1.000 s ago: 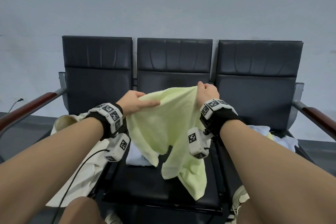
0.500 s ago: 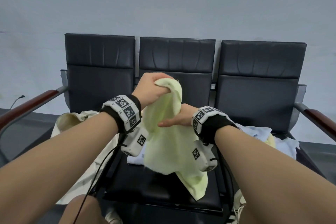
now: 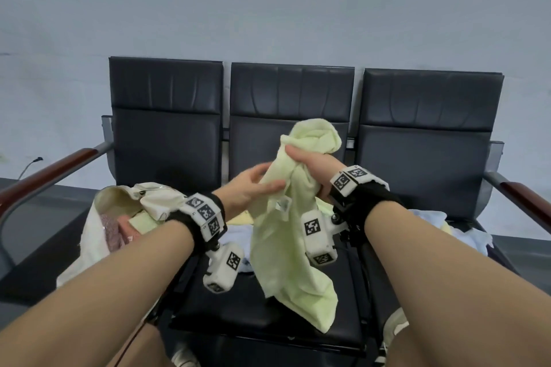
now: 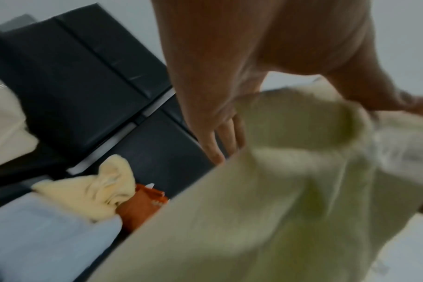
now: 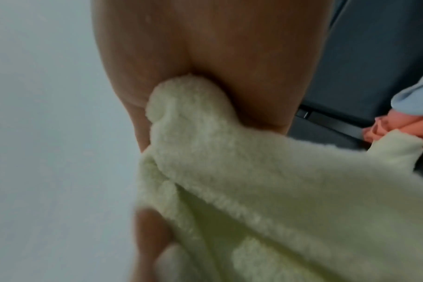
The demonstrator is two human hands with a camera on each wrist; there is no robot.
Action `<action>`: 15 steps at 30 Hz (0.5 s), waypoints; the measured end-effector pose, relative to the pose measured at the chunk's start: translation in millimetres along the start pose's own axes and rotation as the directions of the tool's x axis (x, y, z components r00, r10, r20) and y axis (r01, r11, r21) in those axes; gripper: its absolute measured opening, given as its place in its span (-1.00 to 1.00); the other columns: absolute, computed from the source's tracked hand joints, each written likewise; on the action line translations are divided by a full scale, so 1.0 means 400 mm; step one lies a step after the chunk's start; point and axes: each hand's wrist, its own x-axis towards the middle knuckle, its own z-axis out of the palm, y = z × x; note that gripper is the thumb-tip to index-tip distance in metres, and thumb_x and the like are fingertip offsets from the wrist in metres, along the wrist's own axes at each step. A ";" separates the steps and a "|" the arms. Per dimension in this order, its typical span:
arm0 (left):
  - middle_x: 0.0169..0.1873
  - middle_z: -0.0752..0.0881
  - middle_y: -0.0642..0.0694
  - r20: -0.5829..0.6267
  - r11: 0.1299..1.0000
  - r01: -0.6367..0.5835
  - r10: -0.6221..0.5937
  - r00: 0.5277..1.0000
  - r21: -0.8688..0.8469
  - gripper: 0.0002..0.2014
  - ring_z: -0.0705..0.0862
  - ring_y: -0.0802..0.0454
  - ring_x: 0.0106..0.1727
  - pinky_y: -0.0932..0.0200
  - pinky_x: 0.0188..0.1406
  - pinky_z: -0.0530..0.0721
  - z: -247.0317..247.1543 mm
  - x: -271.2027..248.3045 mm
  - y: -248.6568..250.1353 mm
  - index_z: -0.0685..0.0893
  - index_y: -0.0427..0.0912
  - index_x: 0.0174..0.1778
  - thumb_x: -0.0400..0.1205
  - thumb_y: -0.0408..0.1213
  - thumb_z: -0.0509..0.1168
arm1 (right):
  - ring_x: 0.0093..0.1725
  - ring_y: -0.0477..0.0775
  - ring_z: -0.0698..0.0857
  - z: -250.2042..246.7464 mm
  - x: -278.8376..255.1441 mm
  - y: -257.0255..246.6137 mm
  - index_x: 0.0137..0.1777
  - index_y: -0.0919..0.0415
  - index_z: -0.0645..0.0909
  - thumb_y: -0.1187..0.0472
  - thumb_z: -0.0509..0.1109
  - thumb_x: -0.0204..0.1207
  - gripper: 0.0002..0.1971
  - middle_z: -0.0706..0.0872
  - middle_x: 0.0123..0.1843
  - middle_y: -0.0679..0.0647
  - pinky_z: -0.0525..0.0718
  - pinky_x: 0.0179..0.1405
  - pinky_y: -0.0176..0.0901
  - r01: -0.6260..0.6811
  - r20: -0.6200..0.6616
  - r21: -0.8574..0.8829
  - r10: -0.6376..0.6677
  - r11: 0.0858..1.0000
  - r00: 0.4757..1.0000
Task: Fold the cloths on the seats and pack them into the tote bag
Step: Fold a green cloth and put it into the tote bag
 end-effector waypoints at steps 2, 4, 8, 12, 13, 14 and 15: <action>0.28 0.74 -0.25 0.104 0.995 0.091 -0.087 0.991 -0.035 -0.13 0.72 -0.21 0.30 -0.07 0.30 0.67 0.007 -0.016 -0.054 0.60 -0.24 0.43 0.25 0.06 0.71 | 0.06 0.20 0.82 -0.011 -0.003 -0.016 0.19 0.26 0.69 -0.11 0.54 0.46 -0.52 0.84 0.03 0.18 0.70 0.24 0.14 -0.023 0.008 0.104 0.023 0.994 1.000; 0.22 0.78 -0.22 0.125 0.981 0.174 -0.162 0.979 -0.091 -0.19 0.75 -0.16 0.24 -0.02 0.21 0.71 0.025 -0.031 -0.096 0.65 -0.23 0.33 0.20 -0.01 0.75 | -0.06 0.13 0.84 -0.027 0.003 -0.025 0.08 0.26 0.71 -0.06 0.52 0.50 -0.62 0.85 -0.05 0.16 0.73 0.05 0.03 -0.020 0.007 0.180 0.019 0.983 1.000; 0.13 0.82 -0.12 0.127 0.962 0.266 -0.256 0.958 -0.063 -0.51 0.80 -0.04 0.16 0.12 0.07 0.74 0.072 -0.060 -0.124 0.65 -0.17 0.32 0.46 -0.23 0.51 | 0.03 0.23 0.82 -0.032 0.000 -0.038 0.14 0.27 0.71 -0.09 0.55 0.46 -0.55 0.83 0.07 0.22 0.73 0.15 0.14 -0.048 -0.029 0.225 0.056 0.973 0.998; 0.14 0.82 -0.15 0.040 0.958 0.239 -0.236 0.971 -0.159 -0.63 0.81 -0.05 0.11 0.09 0.04 0.77 0.093 -0.065 -0.079 0.67 -0.18 0.31 0.57 -0.26 0.45 | -0.01 0.23 0.82 -0.053 0.029 -0.026 0.01 0.18 0.65 -0.27 0.58 0.26 -0.45 0.80 -0.04 0.15 0.70 0.20 0.14 -0.101 -0.090 0.127 0.113 0.987 0.990; 0.17 0.80 -0.17 0.035 0.950 0.248 -0.246 0.969 -0.190 -0.65 0.80 -0.07 0.14 0.06 0.10 0.76 0.096 -0.066 -0.062 0.67 -0.19 0.32 0.61 -0.25 0.40 | -0.16 0.20 0.81 -0.061 0.029 -0.020 -0.05 0.19 0.62 -0.26 0.57 0.26 -0.47 0.76 -0.17 0.14 0.73 0.10 0.06 -0.117 -0.095 0.126 0.129 0.985 0.987; 0.18 0.80 -0.20 0.035 0.937 0.261 -0.260 0.965 -0.231 -0.68 0.79 -0.09 0.15 0.04 0.15 0.75 0.098 -0.067 -0.045 0.68 -0.21 0.31 0.65 -0.24 0.36 | -0.28 0.18 0.78 -0.069 0.029 -0.011 -0.11 0.22 0.59 -0.21 0.55 0.32 -0.52 0.73 -0.28 0.15 0.76 -0.01 0.01 -0.129 -0.086 0.157 0.144 0.979 0.986; 0.17 0.80 -0.22 0.029 0.921 0.267 -0.270 0.962 -0.285 -0.70 0.79 -0.10 0.14 0.02 0.17 0.74 0.098 -0.066 -0.031 0.69 -0.25 0.29 0.68 -0.22 0.33 | -0.30 0.19 0.76 -0.074 0.027 -0.005 -0.15 0.26 0.59 -0.15 0.53 0.39 -0.56 0.72 -0.32 0.17 0.77 -0.03 0.04 -0.138 -0.085 0.176 0.154 0.975 0.984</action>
